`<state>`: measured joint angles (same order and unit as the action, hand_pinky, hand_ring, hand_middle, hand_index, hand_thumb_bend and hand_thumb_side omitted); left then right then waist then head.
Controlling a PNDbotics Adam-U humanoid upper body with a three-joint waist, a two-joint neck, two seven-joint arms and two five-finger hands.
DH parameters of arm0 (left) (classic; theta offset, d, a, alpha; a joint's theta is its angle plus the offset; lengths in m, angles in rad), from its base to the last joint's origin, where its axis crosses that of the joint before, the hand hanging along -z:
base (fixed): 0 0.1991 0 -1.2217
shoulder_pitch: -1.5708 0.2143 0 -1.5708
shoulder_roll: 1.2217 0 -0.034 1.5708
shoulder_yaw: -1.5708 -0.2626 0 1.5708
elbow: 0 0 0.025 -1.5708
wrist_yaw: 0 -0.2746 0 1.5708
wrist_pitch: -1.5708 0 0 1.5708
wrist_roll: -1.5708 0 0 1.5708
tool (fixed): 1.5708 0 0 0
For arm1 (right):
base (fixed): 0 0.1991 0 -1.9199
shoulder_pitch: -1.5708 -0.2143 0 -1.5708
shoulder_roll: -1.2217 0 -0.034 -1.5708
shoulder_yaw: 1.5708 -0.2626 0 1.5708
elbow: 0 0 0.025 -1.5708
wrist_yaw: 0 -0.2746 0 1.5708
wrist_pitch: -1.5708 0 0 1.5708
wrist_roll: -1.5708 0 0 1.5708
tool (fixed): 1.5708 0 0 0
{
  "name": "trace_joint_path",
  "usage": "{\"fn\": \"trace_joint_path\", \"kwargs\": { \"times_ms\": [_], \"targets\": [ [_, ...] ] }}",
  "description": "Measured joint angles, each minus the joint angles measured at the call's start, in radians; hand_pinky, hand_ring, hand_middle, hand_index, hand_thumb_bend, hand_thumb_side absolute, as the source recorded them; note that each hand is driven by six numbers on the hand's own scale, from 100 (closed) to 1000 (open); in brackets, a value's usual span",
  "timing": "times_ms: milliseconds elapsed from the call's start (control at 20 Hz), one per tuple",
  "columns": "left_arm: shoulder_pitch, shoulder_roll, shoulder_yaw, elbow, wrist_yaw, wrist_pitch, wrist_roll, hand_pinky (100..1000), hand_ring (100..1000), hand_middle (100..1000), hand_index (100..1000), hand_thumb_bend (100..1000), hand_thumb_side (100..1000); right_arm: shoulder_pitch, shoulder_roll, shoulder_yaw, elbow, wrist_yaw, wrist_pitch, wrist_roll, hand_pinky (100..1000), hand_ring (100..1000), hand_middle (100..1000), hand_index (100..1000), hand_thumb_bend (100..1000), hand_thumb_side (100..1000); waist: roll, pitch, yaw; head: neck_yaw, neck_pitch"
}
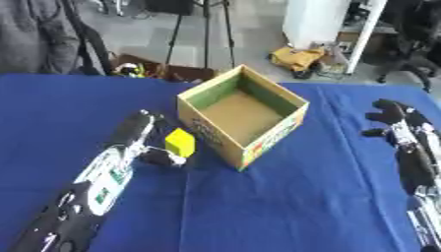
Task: Pick up objects on the table and place them in the box.
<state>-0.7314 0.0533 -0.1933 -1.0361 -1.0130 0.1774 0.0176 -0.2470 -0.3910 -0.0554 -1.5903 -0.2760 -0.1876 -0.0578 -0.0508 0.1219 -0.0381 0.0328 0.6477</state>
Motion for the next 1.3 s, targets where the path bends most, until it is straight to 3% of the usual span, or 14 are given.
{"fn": "trace_joint_path", "kwargs": {
  "times_ms": [650,1000,1300],
  "targets": [
    [-0.001,-0.025,0.008,0.052,-0.023,0.006,0.055,343,384,358,587,995,370,0.000,0.008,0.000,0.005,0.000,0.002,0.005,569,735,748,764,504,637,-0.001,0.006,-0.010,0.004,0.000],
    [-0.003,-0.040,0.014,0.067,-0.013,0.010,0.104,308,348,318,537,858,317,0.000,0.009,0.001,0.006,0.000,0.001,0.008,569,735,748,764,503,637,0.000,0.008,-0.017,0.005,0.000],
    [-0.004,-0.045,0.019,0.075,0.021,0.010,0.145,298,337,296,513,616,269,-0.003,0.009,0.001,0.006,-0.001,0.002,0.012,569,735,748,764,502,637,0.001,0.008,-0.018,0.004,0.000]
  ]
}}
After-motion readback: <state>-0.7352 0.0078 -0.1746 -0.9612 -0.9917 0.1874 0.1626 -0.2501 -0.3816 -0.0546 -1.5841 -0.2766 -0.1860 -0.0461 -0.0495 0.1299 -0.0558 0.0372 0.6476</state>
